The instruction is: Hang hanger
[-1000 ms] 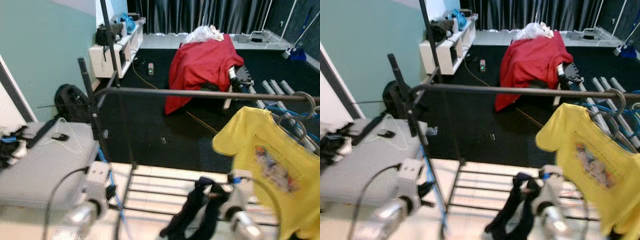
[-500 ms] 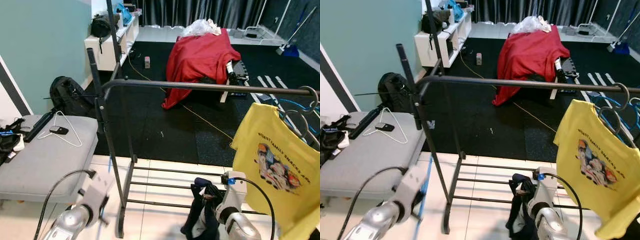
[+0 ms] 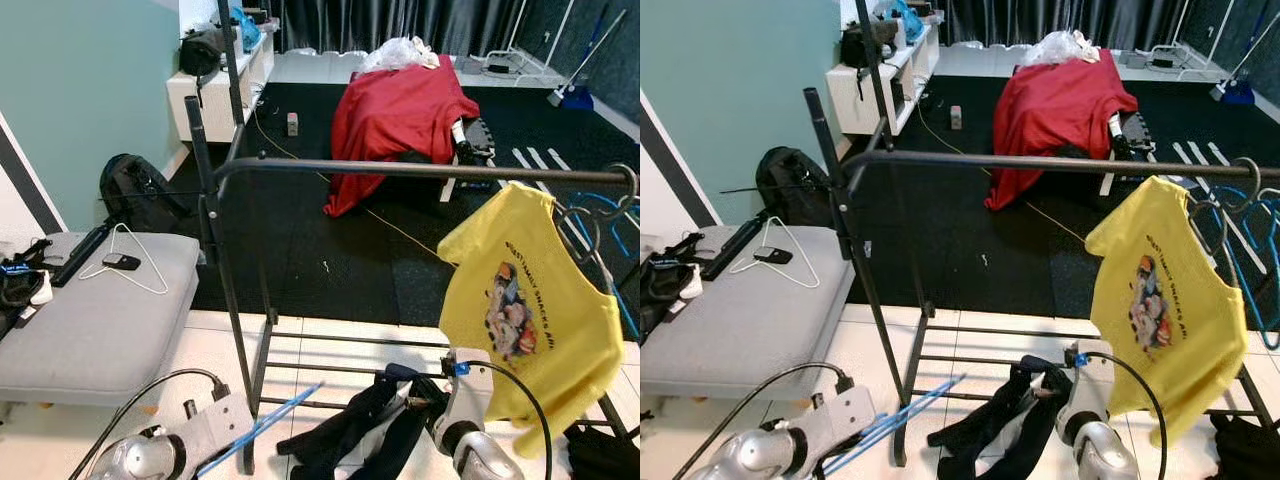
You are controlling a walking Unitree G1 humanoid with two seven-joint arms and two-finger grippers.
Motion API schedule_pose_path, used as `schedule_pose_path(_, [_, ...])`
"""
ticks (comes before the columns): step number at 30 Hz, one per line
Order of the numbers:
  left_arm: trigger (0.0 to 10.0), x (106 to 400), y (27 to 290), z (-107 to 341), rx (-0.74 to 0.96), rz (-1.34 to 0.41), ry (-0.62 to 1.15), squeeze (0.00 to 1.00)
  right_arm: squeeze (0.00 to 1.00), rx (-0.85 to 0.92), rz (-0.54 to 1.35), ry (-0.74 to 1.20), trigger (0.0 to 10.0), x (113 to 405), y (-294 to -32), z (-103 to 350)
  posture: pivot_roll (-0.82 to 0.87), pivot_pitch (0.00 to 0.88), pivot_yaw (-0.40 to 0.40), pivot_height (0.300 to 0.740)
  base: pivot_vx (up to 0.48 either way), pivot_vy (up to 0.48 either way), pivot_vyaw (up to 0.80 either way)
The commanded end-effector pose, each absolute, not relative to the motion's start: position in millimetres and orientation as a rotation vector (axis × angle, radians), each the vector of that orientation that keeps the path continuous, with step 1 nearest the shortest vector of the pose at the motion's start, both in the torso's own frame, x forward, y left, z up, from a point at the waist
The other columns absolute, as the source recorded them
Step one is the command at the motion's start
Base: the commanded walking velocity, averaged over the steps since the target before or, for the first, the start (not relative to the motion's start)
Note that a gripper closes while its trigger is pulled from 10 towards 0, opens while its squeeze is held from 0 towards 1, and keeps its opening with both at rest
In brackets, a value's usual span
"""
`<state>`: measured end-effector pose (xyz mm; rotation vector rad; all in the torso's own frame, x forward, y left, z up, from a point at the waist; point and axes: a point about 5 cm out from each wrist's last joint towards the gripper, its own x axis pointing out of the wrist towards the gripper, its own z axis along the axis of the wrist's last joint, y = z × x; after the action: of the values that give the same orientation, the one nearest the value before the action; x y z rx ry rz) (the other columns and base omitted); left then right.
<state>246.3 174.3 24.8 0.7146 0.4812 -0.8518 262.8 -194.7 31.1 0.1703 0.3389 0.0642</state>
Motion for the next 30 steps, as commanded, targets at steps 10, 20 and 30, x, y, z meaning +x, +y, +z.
schedule_pose_path(10, [10.0, 279, 152, 55, 0.437, -0.612, 0.382, 0.0, 0.0, 0.173, 0.066, 0.343, 10.0, 261, -193, 31, -0.11, 0.083, 0.01, 0.735, 0.0, 0.0, 0.0])
schedule_pose_path(20, [10.0, 325, 135, 119, 0.04, -0.373, 0.188, 0.0, 0.0, 0.164, 0.038, 0.293, 10.0, 266, -196, 39, -0.11, 0.073, 0.024, 0.735, 0.0, 0.0, 0.0])
schedule_pose_path(30, [10.0, 328, 118, 152, 0.018, -0.393, 0.041, 0.0, 0.0, 0.161, -0.002, 0.24, 10.0, 270, -203, 48, -0.12, 0.063, 0.025, 0.735, 0.0, 0.0, 0.0])
